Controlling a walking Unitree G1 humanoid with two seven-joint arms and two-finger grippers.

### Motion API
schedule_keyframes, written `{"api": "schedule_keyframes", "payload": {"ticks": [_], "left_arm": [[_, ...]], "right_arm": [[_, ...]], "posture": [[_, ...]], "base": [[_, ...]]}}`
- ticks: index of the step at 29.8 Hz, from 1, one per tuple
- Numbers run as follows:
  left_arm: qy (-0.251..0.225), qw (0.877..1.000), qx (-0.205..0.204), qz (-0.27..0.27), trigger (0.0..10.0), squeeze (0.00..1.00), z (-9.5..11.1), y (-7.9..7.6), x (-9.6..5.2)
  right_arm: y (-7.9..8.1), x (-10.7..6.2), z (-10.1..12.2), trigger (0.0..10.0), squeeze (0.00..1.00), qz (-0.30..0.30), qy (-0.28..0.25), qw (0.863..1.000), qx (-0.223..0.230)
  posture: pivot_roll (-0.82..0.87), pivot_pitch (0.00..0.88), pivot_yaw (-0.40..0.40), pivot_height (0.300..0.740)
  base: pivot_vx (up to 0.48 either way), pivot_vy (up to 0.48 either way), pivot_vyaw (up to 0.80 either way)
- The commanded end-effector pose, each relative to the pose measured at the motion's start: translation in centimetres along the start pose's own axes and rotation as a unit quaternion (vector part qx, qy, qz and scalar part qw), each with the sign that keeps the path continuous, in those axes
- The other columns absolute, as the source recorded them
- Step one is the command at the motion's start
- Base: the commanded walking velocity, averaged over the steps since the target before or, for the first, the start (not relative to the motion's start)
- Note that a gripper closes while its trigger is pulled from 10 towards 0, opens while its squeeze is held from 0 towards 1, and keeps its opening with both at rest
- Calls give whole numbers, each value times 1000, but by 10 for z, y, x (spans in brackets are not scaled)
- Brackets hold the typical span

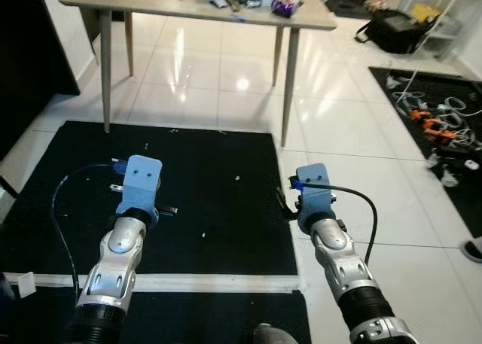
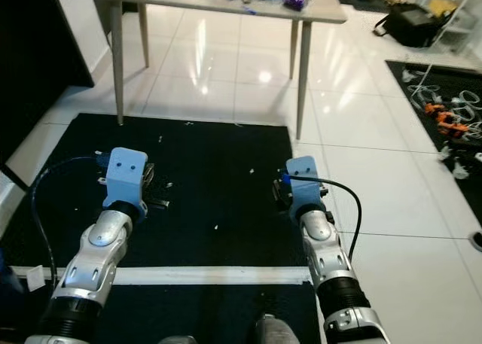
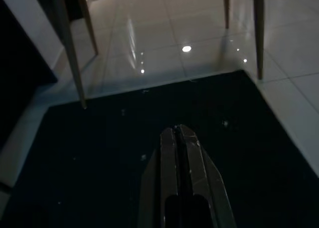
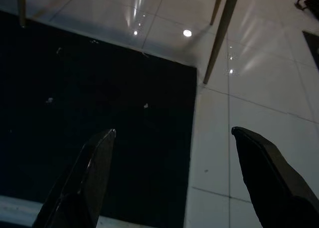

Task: Picking trash to rubbish bin

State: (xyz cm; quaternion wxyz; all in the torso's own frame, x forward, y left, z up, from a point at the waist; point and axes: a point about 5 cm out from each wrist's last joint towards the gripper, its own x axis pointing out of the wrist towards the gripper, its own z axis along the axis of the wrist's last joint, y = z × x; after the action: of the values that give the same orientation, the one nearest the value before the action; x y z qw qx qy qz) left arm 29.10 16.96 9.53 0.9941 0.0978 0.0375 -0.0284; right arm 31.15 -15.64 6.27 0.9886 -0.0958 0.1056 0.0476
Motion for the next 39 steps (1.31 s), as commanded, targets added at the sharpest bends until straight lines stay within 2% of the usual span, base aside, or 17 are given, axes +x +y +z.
{"api": "schedule_keyframes", "payload": {"ticks": [1,39], "left_arm": [[-4,1000,3,-8,10000,0,2,-3,0],[-5,1000,5,-13,10000,0,2,-2,0]], "right_arm": [[-6,-1,-1,10000,0,-9,2,1000,0],[-5,-1,-1,10000,0,-13,2,1000,2]], "posture": [[46,31,-38,740],[49,30,-32,740]], "base": [[285,0,0],[283,0,0]]}}
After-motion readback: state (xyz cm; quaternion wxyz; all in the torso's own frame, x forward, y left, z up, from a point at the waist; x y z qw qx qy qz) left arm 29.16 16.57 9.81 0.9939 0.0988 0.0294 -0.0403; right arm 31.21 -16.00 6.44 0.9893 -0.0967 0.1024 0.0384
